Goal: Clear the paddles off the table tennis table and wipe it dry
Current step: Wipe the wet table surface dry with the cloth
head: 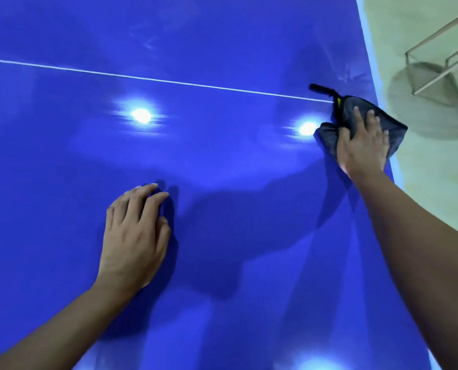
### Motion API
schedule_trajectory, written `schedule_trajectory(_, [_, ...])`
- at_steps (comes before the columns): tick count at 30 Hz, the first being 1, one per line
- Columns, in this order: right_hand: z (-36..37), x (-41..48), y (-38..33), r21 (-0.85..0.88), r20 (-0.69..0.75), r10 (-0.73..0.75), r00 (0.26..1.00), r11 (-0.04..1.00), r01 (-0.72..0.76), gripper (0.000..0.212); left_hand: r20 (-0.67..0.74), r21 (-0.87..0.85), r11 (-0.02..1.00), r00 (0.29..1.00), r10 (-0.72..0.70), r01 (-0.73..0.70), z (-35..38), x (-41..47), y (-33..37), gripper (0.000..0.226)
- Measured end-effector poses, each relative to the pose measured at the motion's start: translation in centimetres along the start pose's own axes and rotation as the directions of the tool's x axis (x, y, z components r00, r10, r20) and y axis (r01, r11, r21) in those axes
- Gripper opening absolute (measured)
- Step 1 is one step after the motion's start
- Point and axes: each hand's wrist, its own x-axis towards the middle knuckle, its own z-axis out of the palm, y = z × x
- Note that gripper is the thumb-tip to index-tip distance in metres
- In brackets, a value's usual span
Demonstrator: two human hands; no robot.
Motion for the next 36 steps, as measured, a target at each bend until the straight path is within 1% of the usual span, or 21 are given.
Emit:
schedule_trajectory(2, [0.2, -1.4, -1.8, 0.003, -0.007, -0.045, 0.999, 0.999, 0.045, 0.067, -0.012, 0.007, 0.998, 0.998, -0.066, 0.066, -0.9, -1.2, -2.3, 0.04])
schedule_trajectory(4, [1.2, -3.6, -5.5, -0.005, -0.005, -0.146, 0.989, 0.989, 0.146, 0.07, -0.007, 0.012, 0.993, 0.993, -0.116, 0.116, -1.8, -2.8, -4.7, 0.041])
schedule_trajectory(6, [2.4, -6.2, -10.6, -0.015, 0.011, -0.256, 0.967, 0.967, 0.256, 0.071, -0.013, 0.017, 0.99, 0.99, -0.14, 0.14, -2.6, -4.5, -6.6, 0.042])
schedule_trajectory(8, [3.7, -9.0, -16.5, -0.012, 0.022, -0.373, 0.928, 0.928, 0.373, 0.071, -0.033, 0.006, 0.989, 0.988, -0.15, 0.15, -3.4, -6.0, -7.9, 0.043])
schedule_trajectory(12, [6.8, -16.9, -29.0, 0.012, 0.032, -0.62, 0.784, 0.784, 0.62, 0.07, -0.04, 0.023, 0.989, 0.988, -0.146, 0.147, -5.0, -9.6, -10.2, 0.046])
schedule_trajectory(14, [8.4, -21.6, -35.3, 0.028, 0.056, -0.724, 0.687, 0.689, 0.724, 0.068, -0.029, 0.039, 0.988, 0.989, -0.146, 0.147, -5.6, -11.3, -11.0, 0.048])
schedule_trajectory(15, [9.0, -24.0, -38.2, 0.033, 0.078, -0.777, 0.625, 0.628, 0.777, 0.067, -0.024, 0.045, 0.988, 0.989, -0.143, 0.144, -5.9, -12.1, -11.2, 0.048])
schedule_trajectory(16, [9.5, -25.9, -40.5, 0.03, 0.105, -0.818, 0.566, 0.571, 0.82, 0.066, -0.014, 0.04, 0.991, 0.992, -0.126, 0.127, -6.0, -12.8, -11.0, 0.048])
schedule_trajectory(17, [9.7, -27.3, -42.0, 0.026, 0.13, -0.842, 0.524, 0.531, 0.847, 0.065, 0.0, 0.024, 0.995, 0.996, -0.094, 0.094, -6.0, -13.4, -10.5, 0.048])
schedule_trajectory(18, [9.7, -28.3, -43.0, 0.026, 0.149, -0.852, 0.501, 0.51, 0.86, 0.064, 0.017, 0.003, 0.998, 0.998, -0.055, 0.055, -5.9, -14.1, -9.8, 0.047])
schedule_trajectory(20, [9.3, -28.6, -43.6, 0.021, 0.176, -0.842, 0.509, 0.521, 0.854, 0.061, 0.049, -0.026, 1.0, 0.999, 0.018, -0.017, -5.3, -15.0, -8.0, 0.044])
schedule_trajectory(21, [9.0, -28.5, -43.4, 0.023, 0.19, -0.836, 0.515, 0.528, 0.849, 0.06, 0.056, -0.024, 0.999, 0.998, 0.031, -0.03, -4.9, -15.2, -7.2, 0.044])
schedule_trajectory(23, [8.5, -28.2, -42.2, 0.041, 0.197, -0.823, 0.533, 0.551, 0.834, 0.059, 0.052, -0.017, 1.0, 0.999, -0.004, 0.005, -4.2, -15.2, -6.3, 0.048])
schedule_trajectory(26, [7.9, -27.1, -37.7, 0.061, 0.162, -0.771, 0.616, 0.63, 0.774, 0.06, 0.057, -0.005, 0.998, 0.997, -0.056, 0.056, -3.5, -15.2, -5.8, 0.05])
schedule_trajectory(27, [7.6, -26.4, -35.3, 0.071, 0.138, -0.746, 0.651, 0.663, 0.745, 0.061, 0.057, 0.002, 0.999, 0.997, -0.055, 0.055, -3.4, -15.4, -6.0, 0.05])
schedule_trajectory(30, [5.8, -23.0, -25.0, 0.099, 0.049, -0.632, 0.773, 0.774, 0.626, 0.063, 0.051, 0.017, 0.999, 0.998, -0.036, 0.035, -3.2, -15.5, -5.7, 0.051])
schedule_trajectory(34, [3.1, -19.6, -10.4, 0.045, 0.032, -0.438, 0.898, 0.899, 0.437, 0.065, 0.067, 0.028, 0.997, 0.995, -0.073, 0.071, -3.1, -15.6, -5.6, 0.054])
schedule_trajectory(36, [1.7, -18.5, -3.7, 0.028, 0.018, -0.325, 0.946, 0.946, 0.324, 0.065, 0.069, 0.028, 0.996, 0.994, -0.084, 0.082, -3.0, -15.6, -5.4, 0.054])
